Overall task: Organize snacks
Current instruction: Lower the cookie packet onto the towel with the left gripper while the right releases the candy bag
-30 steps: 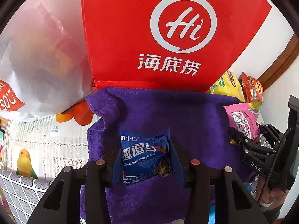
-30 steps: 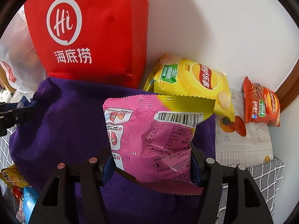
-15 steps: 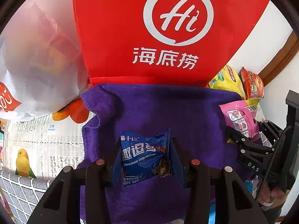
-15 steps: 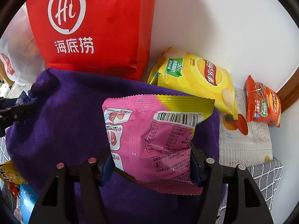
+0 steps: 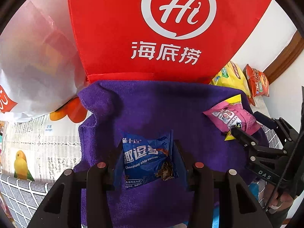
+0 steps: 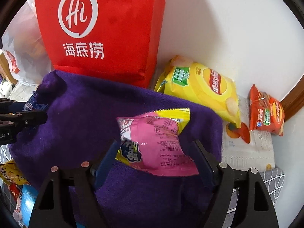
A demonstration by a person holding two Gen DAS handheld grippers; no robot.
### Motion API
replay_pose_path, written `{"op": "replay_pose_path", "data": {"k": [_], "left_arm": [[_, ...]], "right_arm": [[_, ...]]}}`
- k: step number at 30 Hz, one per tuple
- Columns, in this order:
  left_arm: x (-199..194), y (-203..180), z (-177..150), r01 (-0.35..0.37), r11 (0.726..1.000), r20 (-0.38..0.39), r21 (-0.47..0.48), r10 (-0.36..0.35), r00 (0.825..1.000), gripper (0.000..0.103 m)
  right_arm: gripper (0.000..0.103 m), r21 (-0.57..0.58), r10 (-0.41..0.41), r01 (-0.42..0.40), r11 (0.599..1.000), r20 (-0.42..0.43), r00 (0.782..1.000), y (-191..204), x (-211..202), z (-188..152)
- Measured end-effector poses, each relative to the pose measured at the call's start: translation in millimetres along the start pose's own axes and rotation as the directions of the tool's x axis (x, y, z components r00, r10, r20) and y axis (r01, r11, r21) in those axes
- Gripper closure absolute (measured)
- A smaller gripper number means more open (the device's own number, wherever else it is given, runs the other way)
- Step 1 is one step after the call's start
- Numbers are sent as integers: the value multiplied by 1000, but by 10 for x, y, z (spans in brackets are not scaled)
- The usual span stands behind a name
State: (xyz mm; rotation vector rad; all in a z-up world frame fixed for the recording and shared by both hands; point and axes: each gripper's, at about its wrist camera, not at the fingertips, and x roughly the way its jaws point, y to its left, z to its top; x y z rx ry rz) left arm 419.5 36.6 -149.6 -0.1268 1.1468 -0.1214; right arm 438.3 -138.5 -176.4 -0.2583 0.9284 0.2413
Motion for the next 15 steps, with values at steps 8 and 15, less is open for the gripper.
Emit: {"op": "replay_pose_path", "data": {"k": [8,15], "left_arm": [[12,-30,-9,3,1000,-5,14,-3,1000,56],[-19,-64,-10,51,998,-3,21,-51,999,49]], "right_arm": [[24,30,21,-24,999,85,996,6,-265,29],[24,54,10,-18,998,150,989,0,-463,52]]}}
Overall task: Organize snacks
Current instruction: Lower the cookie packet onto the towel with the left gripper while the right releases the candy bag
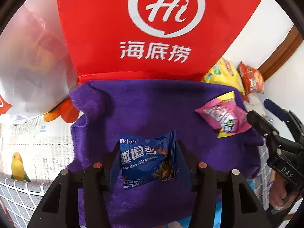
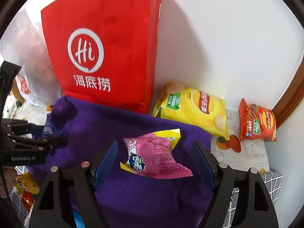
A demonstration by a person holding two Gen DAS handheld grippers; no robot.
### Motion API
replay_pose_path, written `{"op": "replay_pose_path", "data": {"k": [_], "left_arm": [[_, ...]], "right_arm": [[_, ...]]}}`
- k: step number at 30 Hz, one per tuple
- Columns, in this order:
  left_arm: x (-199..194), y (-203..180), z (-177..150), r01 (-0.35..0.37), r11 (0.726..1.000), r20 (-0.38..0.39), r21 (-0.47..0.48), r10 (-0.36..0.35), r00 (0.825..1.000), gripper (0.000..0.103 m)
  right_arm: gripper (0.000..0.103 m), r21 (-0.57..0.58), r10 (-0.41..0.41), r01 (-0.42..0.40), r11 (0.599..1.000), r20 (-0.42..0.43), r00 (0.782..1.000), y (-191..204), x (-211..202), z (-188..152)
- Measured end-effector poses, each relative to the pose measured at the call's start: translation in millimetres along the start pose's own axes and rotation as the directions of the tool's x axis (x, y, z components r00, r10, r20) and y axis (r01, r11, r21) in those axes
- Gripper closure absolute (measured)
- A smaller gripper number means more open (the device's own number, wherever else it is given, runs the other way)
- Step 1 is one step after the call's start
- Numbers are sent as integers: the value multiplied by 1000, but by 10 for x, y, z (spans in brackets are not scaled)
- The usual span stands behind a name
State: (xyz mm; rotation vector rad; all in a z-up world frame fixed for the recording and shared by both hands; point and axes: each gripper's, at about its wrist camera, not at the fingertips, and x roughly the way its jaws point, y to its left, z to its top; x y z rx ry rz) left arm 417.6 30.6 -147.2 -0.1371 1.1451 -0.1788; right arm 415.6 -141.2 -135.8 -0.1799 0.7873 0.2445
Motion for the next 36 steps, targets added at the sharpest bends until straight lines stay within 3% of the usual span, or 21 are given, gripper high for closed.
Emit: {"op": "replay_pose_path", "data": {"k": [6,15,23,25,30,36], "left_arm": [[-122,-8,18,-4,1000,35,7,4,999,38],[-295,-41,26,-8,1000,62,24,6,998,38],[-421,23,44,-41,999,94,5,40,995,38],[-435,48,44,-36,999,89,0,36,995,38],[-491,56,40,-29,1000,91,-4,29,995,38],[-596,42,21,-20,1000,107,-6,21,994,38]], "right_arm": [[24,22,24,-24,999,6,1000,-10,-76,27],[24,66,54,-54,996,8,999,-31,-148,49],[24,65,23,-24,998,23,999,20,-321,79],[16,73,4,-8,997,49,999,19,-390,74],[15,78,-4,-1,997,71,997,16,-433,5],[15,19,-94,93,996,73,993,34,-524,-140]]}}
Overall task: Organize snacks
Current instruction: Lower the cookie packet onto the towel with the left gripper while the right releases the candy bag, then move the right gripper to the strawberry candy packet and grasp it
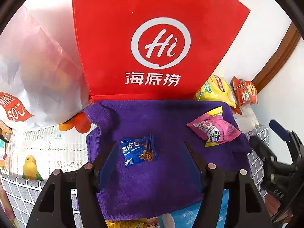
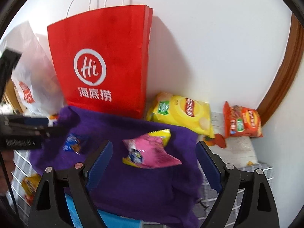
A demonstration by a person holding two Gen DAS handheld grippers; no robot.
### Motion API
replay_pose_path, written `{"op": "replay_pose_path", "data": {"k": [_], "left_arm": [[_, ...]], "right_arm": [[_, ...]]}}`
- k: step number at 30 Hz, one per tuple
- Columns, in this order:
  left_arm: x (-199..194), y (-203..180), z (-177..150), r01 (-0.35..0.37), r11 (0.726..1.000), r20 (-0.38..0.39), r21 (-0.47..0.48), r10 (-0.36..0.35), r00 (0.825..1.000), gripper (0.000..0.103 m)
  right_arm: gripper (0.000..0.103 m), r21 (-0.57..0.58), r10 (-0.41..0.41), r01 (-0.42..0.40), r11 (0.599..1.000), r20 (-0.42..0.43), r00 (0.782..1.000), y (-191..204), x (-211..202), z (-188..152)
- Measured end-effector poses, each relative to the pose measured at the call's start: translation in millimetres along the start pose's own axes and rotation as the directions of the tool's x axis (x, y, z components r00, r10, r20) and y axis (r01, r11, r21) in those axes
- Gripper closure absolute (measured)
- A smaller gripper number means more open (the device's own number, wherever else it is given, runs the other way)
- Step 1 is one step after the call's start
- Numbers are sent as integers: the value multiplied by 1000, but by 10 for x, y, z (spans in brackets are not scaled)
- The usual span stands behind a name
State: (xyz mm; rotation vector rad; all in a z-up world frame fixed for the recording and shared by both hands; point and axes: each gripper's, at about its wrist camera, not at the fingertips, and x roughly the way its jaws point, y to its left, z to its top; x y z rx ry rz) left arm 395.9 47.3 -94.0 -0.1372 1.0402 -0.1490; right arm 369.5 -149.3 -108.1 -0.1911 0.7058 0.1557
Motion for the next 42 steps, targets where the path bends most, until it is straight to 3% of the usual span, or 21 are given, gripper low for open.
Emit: {"op": "replay_pose_path", "data": {"k": [7,11,18,25,33,38,42], "left_arm": [[-97,-1,-13,65,997,-19,-29,-66,998,38],[-207,-27,-7,51,998,9,-23,-51,999,38],[-377,-64,-8,81,997,35,-10,-81,996,38],[-461,-90,-27,97,995,46,-4,-97,994,38],[-643,-153,-71,100,995,76,6,-100,992,38],[-802,-221,-102,107,994,112,29,-109,988,38],[-951,-305,-149,127,991,129,51,-133,983,38]], "right_arm": [[15,13,-28,28,1000,20,999,-56,-281,-211],[15,12,-38,39,999,-15,999,-56,-381,-357],[15,62,83,-78,995,-90,992,-20,-491,-721],[15,137,161,-138,981,-175,971,-63,-537,-1001],[15,196,72,-45,980,-135,988,-328,-830,-1246],[23,199,42,-11,980,-154,987,-455,-903,-1386],[23,199,99,-64,978,-167,981,-449,-884,-1517]]}}
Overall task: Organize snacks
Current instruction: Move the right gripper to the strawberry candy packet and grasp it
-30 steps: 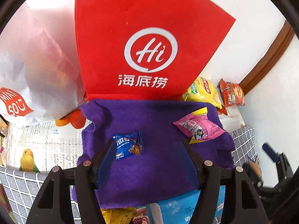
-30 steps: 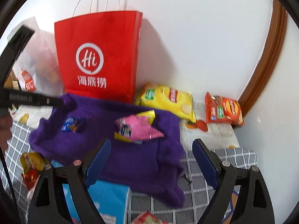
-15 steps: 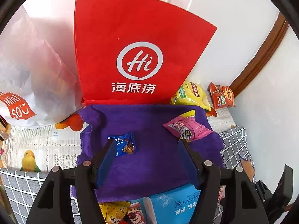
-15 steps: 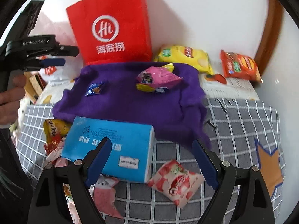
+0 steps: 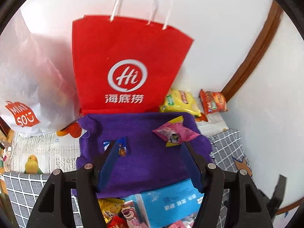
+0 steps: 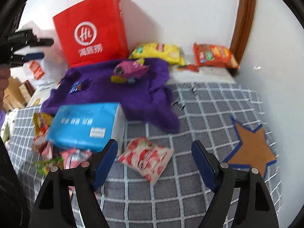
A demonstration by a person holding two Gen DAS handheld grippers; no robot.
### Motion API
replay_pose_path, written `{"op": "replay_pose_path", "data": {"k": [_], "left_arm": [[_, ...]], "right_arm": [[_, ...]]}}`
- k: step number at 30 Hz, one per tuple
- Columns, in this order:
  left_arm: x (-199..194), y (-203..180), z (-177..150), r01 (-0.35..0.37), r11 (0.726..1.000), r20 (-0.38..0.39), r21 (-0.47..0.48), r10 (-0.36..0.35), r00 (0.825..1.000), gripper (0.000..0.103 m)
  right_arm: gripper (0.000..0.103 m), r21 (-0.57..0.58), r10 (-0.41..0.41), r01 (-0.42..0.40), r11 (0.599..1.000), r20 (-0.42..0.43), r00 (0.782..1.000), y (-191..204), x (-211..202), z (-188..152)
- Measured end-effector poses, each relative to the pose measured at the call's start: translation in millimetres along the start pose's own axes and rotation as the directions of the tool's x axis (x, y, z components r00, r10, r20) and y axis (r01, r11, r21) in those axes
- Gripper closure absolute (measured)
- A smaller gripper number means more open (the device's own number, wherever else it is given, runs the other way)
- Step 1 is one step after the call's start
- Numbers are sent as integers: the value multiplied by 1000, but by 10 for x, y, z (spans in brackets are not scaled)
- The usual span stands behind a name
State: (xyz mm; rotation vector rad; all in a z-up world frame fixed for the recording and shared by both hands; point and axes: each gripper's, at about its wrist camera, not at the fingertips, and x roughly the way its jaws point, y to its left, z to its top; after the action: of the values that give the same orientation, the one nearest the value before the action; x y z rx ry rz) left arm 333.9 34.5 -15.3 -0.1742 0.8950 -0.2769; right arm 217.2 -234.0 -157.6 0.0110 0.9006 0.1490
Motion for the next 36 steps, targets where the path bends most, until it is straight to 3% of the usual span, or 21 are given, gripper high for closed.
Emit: {"op": "replay_pose_path", "data": {"k": [4,10,17,22,26,33,36], "left_arm": [[-181,-153,-51,-17,998,44,62,14,999,38],[-318,-205,-256,-77,991,23,109,75,997,38],[-573,-132,-536,-133,985,36,111,130,991,38],[-654,-139,-737,-155,982,26,105,153,988,38],[-678,-75,-913,-164,983,7,83,164,986,38],[-783,185,-1190,-201,980,-23,9,201,979,38],[-808,251,-1294,-219,976,-31,-6,218,975,38]], "right_arm": [[23,-66,4,-4,998,-13,1000,87,127,-120],[23,-232,-40,35,972,-15,999,237,333,-266],[23,-356,56,-46,933,16,998,283,511,-232],[23,-325,138,-153,933,-69,988,185,727,-187],[23,-340,149,-172,925,-93,984,214,699,-295],[23,-326,131,-152,933,-86,988,268,570,-396],[32,-241,99,-122,963,-104,990,194,680,-346]]}}
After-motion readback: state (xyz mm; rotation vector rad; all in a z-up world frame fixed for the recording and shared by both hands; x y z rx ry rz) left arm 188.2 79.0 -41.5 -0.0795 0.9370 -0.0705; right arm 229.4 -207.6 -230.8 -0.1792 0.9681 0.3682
